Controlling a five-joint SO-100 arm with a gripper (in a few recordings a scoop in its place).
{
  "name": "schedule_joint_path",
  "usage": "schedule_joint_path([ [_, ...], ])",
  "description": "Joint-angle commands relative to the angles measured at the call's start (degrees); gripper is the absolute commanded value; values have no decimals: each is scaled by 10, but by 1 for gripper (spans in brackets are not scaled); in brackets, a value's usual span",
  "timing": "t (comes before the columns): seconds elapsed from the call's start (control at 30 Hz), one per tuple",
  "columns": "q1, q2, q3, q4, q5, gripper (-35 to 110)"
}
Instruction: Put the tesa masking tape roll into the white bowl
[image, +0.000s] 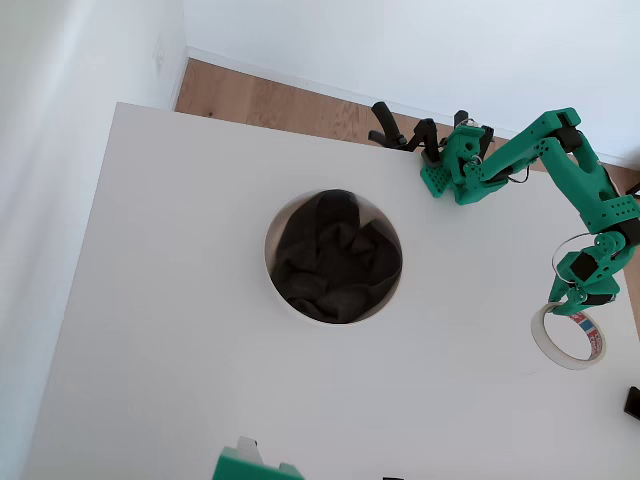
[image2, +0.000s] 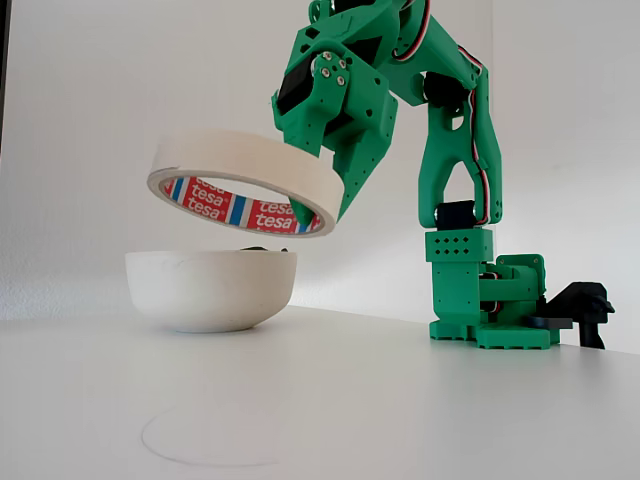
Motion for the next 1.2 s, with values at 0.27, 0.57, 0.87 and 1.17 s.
schedule_joint_path([
  [0.27, 230, 227, -122, 127, -70, -8],
  [0.57, 553, 209, -119, 142, -157, -8],
  [0.87, 789, 107, -100, 93, -240, -8],
  [1.17, 838, 7, 15, -44, -285, -8],
])
